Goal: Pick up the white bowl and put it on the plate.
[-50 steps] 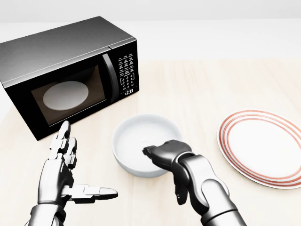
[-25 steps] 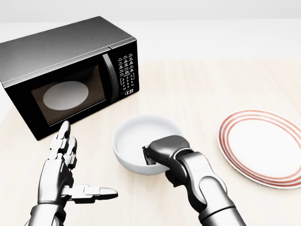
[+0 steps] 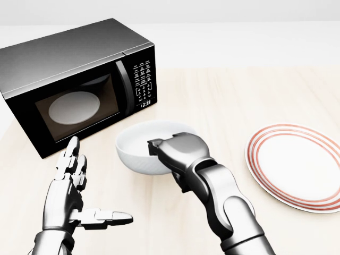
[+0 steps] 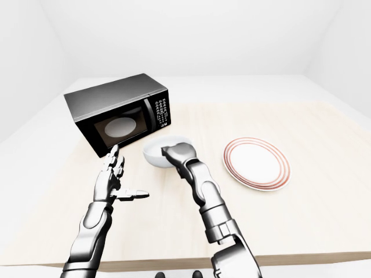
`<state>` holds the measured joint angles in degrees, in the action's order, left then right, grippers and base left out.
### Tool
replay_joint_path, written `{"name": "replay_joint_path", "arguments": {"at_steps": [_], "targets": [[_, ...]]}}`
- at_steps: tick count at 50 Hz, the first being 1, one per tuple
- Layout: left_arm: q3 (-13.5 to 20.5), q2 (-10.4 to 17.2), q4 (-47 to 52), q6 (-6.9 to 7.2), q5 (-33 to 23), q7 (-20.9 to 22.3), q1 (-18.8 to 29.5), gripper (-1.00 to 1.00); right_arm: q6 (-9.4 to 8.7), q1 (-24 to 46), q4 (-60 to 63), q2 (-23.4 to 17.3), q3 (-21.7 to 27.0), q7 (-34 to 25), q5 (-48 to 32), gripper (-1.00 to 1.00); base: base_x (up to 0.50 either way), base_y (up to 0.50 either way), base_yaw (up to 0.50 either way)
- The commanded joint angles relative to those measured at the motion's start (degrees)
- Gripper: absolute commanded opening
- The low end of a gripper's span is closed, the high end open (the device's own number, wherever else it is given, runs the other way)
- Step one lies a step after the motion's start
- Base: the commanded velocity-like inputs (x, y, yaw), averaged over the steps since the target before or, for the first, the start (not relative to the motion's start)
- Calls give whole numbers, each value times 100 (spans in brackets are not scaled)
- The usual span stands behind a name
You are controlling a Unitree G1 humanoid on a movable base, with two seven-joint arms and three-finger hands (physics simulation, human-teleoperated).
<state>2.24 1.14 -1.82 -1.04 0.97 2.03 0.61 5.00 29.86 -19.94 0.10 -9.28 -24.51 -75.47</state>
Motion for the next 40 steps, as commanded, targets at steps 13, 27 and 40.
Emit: {"name": "replay_joint_path", "arguments": {"at_steps": [13,27,40], "targets": [[0,0,0,1,0,0,0,100,0,-126,148,-5,-17,1103,-466,-100,0,0,0],[0,0,1,3,-2,-2,0,100,0,38,-139,-172,90,1829,-776,-100,0,0,0],[0,0,-1,-2,-1,-1,0,100,0,168,-325,-381,241,2091,-750,-100,0,0,0]]}}
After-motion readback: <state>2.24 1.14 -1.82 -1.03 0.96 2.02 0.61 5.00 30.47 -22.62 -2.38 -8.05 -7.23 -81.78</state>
